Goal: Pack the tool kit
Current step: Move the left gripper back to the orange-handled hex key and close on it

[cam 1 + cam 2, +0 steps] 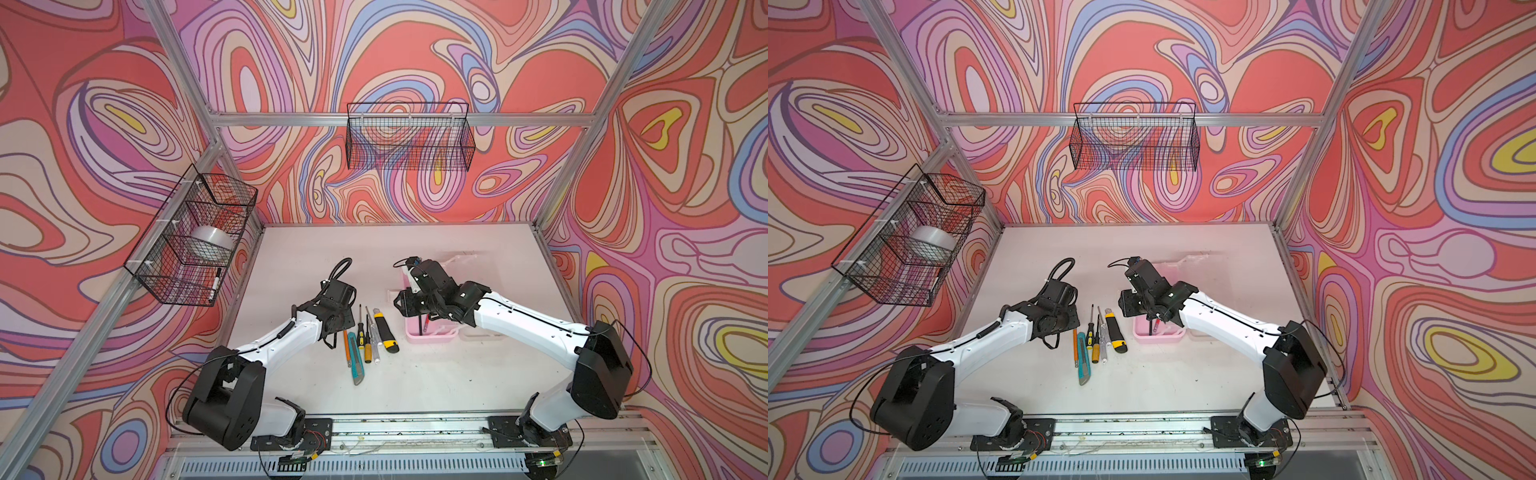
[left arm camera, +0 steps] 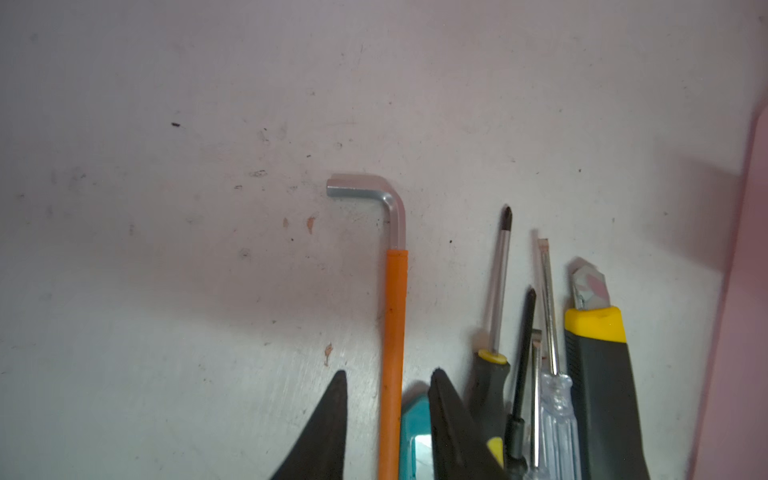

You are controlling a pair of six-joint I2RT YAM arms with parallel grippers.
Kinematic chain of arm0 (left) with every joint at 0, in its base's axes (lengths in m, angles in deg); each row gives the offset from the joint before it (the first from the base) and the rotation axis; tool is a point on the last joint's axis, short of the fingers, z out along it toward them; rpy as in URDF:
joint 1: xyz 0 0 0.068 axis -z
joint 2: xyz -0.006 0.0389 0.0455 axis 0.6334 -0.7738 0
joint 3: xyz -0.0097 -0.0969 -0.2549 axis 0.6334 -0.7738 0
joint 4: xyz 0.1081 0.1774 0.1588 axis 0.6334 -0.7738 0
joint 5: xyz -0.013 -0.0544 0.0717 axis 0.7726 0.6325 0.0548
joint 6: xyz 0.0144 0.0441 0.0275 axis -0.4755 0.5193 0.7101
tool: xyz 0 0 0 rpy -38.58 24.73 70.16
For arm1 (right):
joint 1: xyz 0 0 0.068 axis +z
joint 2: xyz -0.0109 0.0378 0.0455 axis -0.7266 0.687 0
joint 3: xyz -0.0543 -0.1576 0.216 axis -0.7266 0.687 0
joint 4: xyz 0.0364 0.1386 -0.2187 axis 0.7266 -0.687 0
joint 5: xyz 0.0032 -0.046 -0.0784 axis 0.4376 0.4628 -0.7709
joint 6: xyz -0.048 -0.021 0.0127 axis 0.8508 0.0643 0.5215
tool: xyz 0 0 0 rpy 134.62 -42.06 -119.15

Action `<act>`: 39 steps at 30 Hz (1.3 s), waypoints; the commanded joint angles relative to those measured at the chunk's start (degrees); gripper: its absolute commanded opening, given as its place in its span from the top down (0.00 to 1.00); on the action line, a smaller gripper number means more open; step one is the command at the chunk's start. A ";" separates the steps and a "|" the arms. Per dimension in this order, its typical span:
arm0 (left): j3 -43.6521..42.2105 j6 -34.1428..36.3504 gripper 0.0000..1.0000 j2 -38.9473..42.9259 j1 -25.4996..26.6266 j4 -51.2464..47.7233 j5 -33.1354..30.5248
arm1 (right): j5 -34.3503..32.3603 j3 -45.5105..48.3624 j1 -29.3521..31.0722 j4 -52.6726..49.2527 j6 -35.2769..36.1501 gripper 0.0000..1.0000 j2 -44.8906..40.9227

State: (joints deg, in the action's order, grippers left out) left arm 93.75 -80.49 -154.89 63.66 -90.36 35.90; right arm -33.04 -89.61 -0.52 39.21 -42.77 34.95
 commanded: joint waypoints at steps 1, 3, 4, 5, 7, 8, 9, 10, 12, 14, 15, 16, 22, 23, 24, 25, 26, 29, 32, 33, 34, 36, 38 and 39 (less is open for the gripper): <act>-0.58 -1.31 0.70 -2.50 -0.27 4.58 1.78 | -1.60 0.40 -0.03 0.94 -0.25 0.57 0.78; -0.31 -1.63 0.73 -4.08 -0.20 5.06 1.67 | -1.80 0.43 -0.03 0.92 -0.34 0.57 0.87; -0.18 -1.56 0.73 -4.79 -0.26 5.20 1.53 | -1.80 0.34 -0.04 0.95 -0.34 0.57 0.95; -0.17 -1.65 0.73 -5.32 -0.27 5.36 1.34 | -1.82 0.34 -0.03 0.83 -0.34 0.57 0.98; -0.30 -1.62 0.75 -6.20 -0.30 5.52 0.98 | -1.99 0.33 -0.03 0.70 -0.29 0.57 0.90; -0.35 -1.62 0.75 -6.50 -0.30 5.65 0.89 | -2.16 0.34 -0.10 0.59 -0.28 0.57 0.92; -0.44 -1.56 0.75 -6.83 -0.30 5.87 0.82 | -2.42 0.34 -0.05 0.57 -0.20 0.57 1.01; -0.44 -1.64 0.76 -7.36 -0.32 6.02 0.72 | -2.54 0.35 -0.03 0.57 -0.06 0.57 0.95; -0.44 -1.74 0.77 -8.12 -0.40 6.37 0.94 | -2.75 0.26 -0.03 0.50 0.15 0.57 1.30; -0.51 -1.99 0.78 -8.69 -0.45 6.52 0.91 | -3.04 -0.01 -0.03 0.23 0.28 0.57 1.47; -0.57 -2.00 0.78 -8.87 -0.53 6.80 1.03 | -3.18 -0.08 -0.03 0.06 0.26 0.57 1.54; -0.61 -2.00 0.78 -8.92 -0.53 6.73 0.96 | -3.21 -0.01 -0.03 0.10 0.35 0.57 1.52; -0.61 -2.00 0.79 -10.11 -0.64 6.77 0.95 | -4.19 0.20 -0.03 -0.21 0.69 0.57 1.73; -0.56 -1.93 0.79 -10.29 -0.68 6.83 1.16 | -4.34 0.17 -0.03 -0.21 0.81 0.57 1.80; -0.57 -1.92 0.80 -10.58 -0.64 6.91 1.20 | -4.55 0.17 -0.03 -0.22 0.86 0.57 1.87; -0.48 -1.92 0.80 -10.89 -0.66 6.89 1.22 | -4.76 0.16 -0.03 -0.22 0.86 0.57 1.83; -0.42 -1.92 0.81 -11.08 -0.65 6.82 1.30 | -4.82 0.25 -0.03 -0.17 0.86 0.57 1.89; -0.40 -1.95 0.82 -11.14 -0.67 6.64 1.07 | -5.07 0.34 -0.03 -0.15 0.95 0.57 1.91; -0.35 -1.77 0.84 -11.05 -0.65 6.42 0.67 | -5.43 0.44 -0.03 -0.14 1.13 0.57 2.18; -0.26 -1.65 0.85 -11.05 -0.67 6.27 0.54 | -5.58 0.43 -0.03 -0.13 1.17 0.57 2.37; -0.26 -1.65 0.86 -11.05 -0.71 6.15 0.38 | -5.60 0.49 -0.03 -0.09 1.14 0.57 2.51; -0.18 -1.45 0.88 -10.96 -0.68 5.89 0.00 | -5.60 0.38 -0.03 0.06 1.17 0.57 2.72; -0.09 -1.17 0.89 -10.80 -0.65 5.36 -0.51 | -5.60 0.47 -0.06 0.25 1.13 0.57 2.91; 0.07 -1.04 0.90 -10.63 -0.67 4.93 -0.78 | -5.60 0.43 -0.02 0.28 1.08 0.57 3.09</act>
State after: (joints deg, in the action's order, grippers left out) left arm 93.75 -81.47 -164.99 63.25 -83.58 36.68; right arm -37.60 -89.59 -0.52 39.12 -42.26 37.05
